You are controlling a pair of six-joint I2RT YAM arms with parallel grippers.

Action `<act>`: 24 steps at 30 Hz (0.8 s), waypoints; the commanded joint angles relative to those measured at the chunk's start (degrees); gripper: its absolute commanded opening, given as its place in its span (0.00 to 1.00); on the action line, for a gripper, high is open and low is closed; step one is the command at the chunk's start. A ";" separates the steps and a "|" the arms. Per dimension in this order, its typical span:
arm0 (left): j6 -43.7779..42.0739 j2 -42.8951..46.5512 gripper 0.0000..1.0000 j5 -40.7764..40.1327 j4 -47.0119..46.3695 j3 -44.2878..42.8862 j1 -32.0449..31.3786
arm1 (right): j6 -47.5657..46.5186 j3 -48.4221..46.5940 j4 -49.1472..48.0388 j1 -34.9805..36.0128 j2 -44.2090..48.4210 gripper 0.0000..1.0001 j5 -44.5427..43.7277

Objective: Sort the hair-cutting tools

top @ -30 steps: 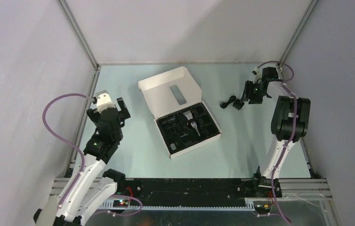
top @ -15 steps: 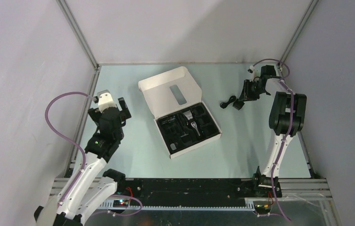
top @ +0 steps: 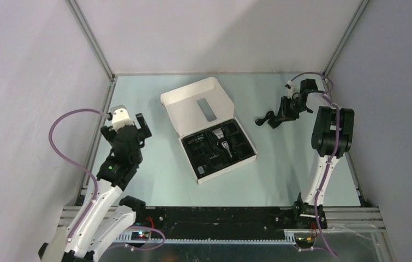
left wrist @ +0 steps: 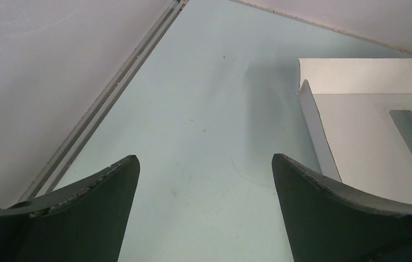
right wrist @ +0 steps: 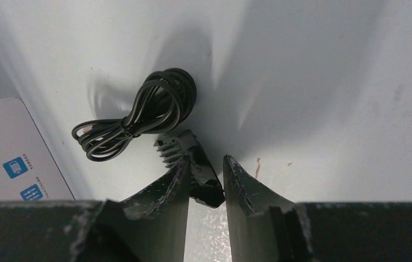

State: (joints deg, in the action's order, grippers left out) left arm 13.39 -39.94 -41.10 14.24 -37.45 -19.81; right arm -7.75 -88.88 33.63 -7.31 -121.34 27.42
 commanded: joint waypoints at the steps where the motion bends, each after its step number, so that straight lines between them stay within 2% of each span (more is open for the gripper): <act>1: -0.99 1.61 0.98 0.40 -1.41 -0.24 -0.45 | 0.09 1.96 0.41 1.83 1.31 0.34 -1.43; 7: -0.99 2.70 0.98 0.32 -1.37 -0.16 -0.58 | 1.26 3.40 0.43 3.00 1.10 0.35 -3.96; 18: -0.99 4.30 0.98 0.52 -1.41 -0.16 -0.69 | 5.14 7.37 -1.15 6.42 7.19 0.02 -7.54; 24: -0.91 5.11 0.98 0.66 -1.32 -0.17 -0.71 | 6.69 10.35 -1.09 11.48 14.16 0.00 -15.21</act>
State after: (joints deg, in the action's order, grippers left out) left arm 13.39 -35.75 -40.27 14.24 -37.45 -20.14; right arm -2.13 -80.07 31.51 0.73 -112.05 20.16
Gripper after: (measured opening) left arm 0.985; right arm 0.016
